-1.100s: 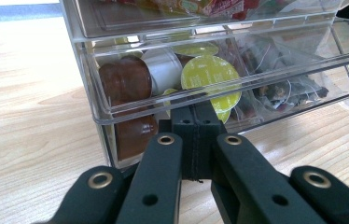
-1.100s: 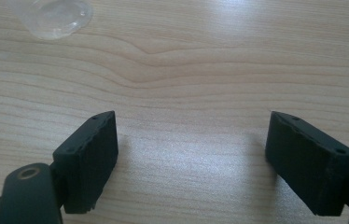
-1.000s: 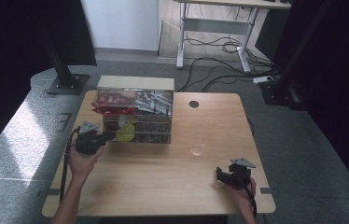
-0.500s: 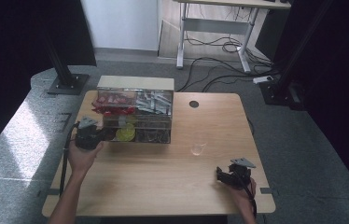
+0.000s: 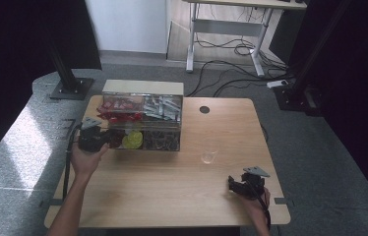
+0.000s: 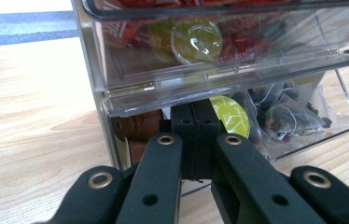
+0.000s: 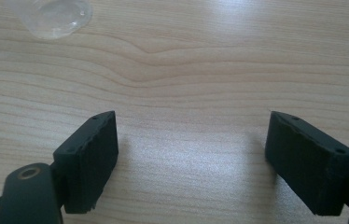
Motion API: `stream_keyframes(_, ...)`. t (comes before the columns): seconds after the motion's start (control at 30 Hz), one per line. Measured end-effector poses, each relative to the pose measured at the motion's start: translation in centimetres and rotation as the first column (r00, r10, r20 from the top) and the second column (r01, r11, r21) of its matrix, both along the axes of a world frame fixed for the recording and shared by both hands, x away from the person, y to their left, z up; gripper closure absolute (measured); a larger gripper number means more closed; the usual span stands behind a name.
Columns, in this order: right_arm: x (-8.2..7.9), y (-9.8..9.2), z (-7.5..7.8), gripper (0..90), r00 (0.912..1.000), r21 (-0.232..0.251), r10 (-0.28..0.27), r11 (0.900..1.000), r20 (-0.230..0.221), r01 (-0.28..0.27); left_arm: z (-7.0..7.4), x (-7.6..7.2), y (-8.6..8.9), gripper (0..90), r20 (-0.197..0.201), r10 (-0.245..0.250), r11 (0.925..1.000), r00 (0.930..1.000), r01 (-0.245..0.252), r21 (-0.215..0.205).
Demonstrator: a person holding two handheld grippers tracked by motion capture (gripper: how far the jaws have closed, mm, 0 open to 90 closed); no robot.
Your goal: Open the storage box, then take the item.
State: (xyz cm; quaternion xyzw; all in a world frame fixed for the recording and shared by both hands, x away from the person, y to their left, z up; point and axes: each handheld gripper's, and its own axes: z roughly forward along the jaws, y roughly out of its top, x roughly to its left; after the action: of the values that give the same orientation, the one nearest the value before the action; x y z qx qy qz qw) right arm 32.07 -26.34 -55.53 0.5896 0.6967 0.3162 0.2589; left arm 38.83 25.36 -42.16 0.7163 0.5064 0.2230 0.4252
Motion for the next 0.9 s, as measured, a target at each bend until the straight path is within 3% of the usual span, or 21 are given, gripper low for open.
stream_keyframes(0.63, -0.05, 0.01, 0.02, 18.4, 1.0000, 0.001, 0.001, 1.000, 0.000, -0.001, 0.66, 0.62, 0.03, 90.0, -0.002, 0.000, 1.0000, 1.0000, 0.000, -0.003)
stream_keyframes(0.83, -0.37, 0.05, 0.15, 22.9, 0.9995, 0.005, 0.009, 1.000, 0.031, -0.009, 0.66, 0.64, 0.01, 90.0, -0.005, -0.002, 1.0000, 1.0000, 0.002, -0.004)
stream_keyframes(0.9, -0.55, 0.09, 0.54, 23.7, 0.9988, 0.026, 0.016, 1.000, 0.046, -0.017, 0.72, 0.66, -0.02, 90.0, -0.007, -0.002, 1.0000, 1.0000, 0.002, 0.002)
